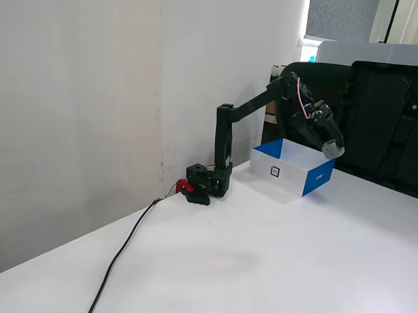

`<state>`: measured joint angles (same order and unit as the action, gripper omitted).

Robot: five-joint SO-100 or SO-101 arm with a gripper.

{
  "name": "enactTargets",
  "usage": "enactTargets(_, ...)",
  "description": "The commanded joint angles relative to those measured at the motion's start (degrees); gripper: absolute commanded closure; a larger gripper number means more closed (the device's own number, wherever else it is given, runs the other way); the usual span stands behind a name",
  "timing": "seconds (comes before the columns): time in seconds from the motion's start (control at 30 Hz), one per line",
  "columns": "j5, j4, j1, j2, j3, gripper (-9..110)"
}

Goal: Grasp the gray block and put it in the box.

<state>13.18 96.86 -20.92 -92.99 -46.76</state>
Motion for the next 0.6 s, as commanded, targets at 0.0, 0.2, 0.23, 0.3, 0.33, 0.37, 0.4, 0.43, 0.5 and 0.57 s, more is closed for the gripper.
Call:
enactTargets(0.0,0.5,0.4,-7.3,-2.9,4.8,92)
enactTargets(0.2,1.7,0.4,-18.1,0.4,5.0,92)
enactTargets(0.23,1.7,0.4,-19.9,1.0,5.2,92)
enactTargets(0.3,1.8,0.3,-23.1,2.3,6.2,92)
enactTargets(0.33,1.8,0.4,-24.7,3.3,7.1,92)
enactTargets(0.37,1.8,0.7,-26.3,4.2,8.3,92)
enactTargets(0.4,1.8,1.2,-28.0,5.2,9.4,92)
enactTargets(0.43,1.8,1.8,-29.9,6.2,10.4,92)
enactTargets(0.5,1.7,3.4,-33.5,8.1,12.7,92)
enactTargets(0.57,1.8,4.6,-36.4,9.8,14.8,92)
